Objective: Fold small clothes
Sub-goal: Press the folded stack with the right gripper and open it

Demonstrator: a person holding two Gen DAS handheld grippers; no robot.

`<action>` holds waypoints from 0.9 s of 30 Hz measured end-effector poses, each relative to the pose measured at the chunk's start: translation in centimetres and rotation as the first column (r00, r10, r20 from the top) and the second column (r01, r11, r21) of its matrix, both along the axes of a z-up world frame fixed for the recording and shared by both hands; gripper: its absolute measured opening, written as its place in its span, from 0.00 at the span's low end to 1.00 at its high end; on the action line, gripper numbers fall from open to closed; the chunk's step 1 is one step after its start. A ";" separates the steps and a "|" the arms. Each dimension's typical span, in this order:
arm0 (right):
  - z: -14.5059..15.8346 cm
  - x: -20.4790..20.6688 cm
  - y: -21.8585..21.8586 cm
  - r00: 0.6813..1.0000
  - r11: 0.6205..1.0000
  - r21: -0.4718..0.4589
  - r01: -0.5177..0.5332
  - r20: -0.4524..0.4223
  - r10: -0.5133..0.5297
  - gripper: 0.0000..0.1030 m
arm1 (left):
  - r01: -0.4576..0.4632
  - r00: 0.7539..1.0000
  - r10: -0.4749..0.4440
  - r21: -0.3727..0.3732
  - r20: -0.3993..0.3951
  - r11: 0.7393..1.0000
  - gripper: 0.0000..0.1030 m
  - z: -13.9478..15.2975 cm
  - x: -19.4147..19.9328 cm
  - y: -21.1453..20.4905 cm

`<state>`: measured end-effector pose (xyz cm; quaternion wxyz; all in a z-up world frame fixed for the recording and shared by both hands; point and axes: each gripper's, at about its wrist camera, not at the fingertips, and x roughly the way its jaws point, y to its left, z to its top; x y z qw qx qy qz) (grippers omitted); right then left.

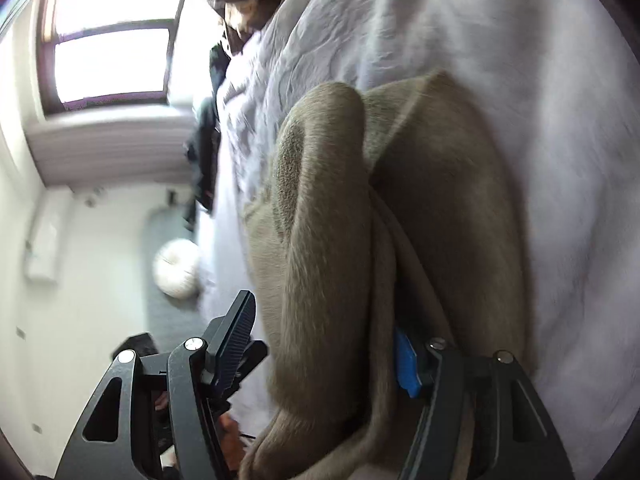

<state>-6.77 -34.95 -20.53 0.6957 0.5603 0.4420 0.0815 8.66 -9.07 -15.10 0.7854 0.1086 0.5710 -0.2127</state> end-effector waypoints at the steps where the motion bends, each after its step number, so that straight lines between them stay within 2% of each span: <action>1: 0.3 0.9 0.3 0.999 0.998 -0.047 -0.029 -0.025 0.028 0.38 | -0.002 1.000 0.002 -0.004 -0.013 1.000 0.83 -0.3 0.1 0.1; 2: 0.6 1.6 1.0 0.995 0.988 -0.129 -0.082 -0.067 0.074 0.21 | -0.007 1.000 0.007 -0.012 -0.029 1.000 0.83 -0.6 0.2 0.3; 3: 1.1 2.5 1.3 0.991 0.977 -0.185 -0.111 -0.095 0.094 0.21 | -0.014 0.999 0.013 -0.022 -0.042 1.000 0.83 -0.8 0.3 0.4; 4: 2.1 2.9 2.2 0.986 0.949 -0.279 -0.146 -0.114 0.119 0.19 | -0.020 0.999 0.018 -0.027 -0.046 0.999 0.83 -0.8 0.4 0.4; 5: 3.1 3.4 2.7 0.986 0.931 -0.329 -0.158 -0.109 0.129 0.19 | -0.021 0.999 0.020 -0.027 -0.040 0.999 0.83 -0.8 0.3 0.4; 7: 5.2 3.4 3.7 0.987 0.900 -0.406 -0.159 -0.060 0.147 0.18 | -0.008 1.000 0.007 -0.025 -0.024 1.000 0.83 -0.5 0.1 0.0; 8: 6.4 3.2 3.9 0.989 0.897 -0.420 -0.139 -0.021 0.144 0.18 | 0.007 1.000 -0.007 -0.025 -0.015 1.000 0.83 -0.2 -0.1 -0.3; 12: 7.9 1.4 2.3 0.996 0.910 -0.413 -0.041 0.055 0.070 0.18 | 0.070 0.997 -0.069 -0.020 0.029 0.997 0.83 0.5 -0.5 -2.0; 15: 5.5 0.5 0.1 1.000 0.936 -0.351 0.012 0.010 -0.009 0.18 | 0.101 0.995 -0.101 -0.008 0.013 0.995 0.83 -0.4 -0.7 -3.2; 17: 2.3 0.1 -1.2 0.997 0.964 -0.264 0.025 -0.059 -0.042 0.19 | 0.108 0.994 -0.109 0.019 0.002 0.994 0.83 -1.5 -0.9 -3.7; 19: 0.1 -1.1 -2.2 0.989 0.973 -0.222 0.063 -0.116 -0.090 0.26 | 0.101 0.995 -0.101 0.007 -0.017 0.995 0.83 -2.0 -0.9 -3.7; 20: -0.2 -1.8 -2.5 0.988 0.976 -0.198 0.088 -0.111 -0.112 0.29 | 0.091 0.996 -0.091 -0.003 -0.022 0.996 0.83 -2.1 -0.9 -3.5; 23: 0.1 -3.7 -2.9 0.981 0.973 -0.181 0.142 -0.106 -0.162 0.33 | 0.091 0.995 -0.091 -0.011 -0.042 0.996 0.83 -2.1 -0.4 -3.2; 24: 0.4 -4.4 -2.9 0.979 0.970 -0.191 0.149 -0.106 -0.171 0.36 | 0.091 0.995 -0.092 -0.013 -0.050 0.996 0.83 -1.9 -0.3 -3.1; 25: 0.7 -4.9 -2.9 0.977 0.966 -0.207 0.153 -0.112 -0.179 0.44 | 0.092 0.994 -0.092 -0.013 -0.055 0.996 0.83 -1.8 -0.3 -3.0; 27: 2.1 -6.3 -2.8 0.978 0.962 -0.223 0.159 -0.097 -0.185 0.46 | 0.095 0.994 -0.096 -0.013 -0.061 0.995 0.83 -1.4 -0.4 -2.6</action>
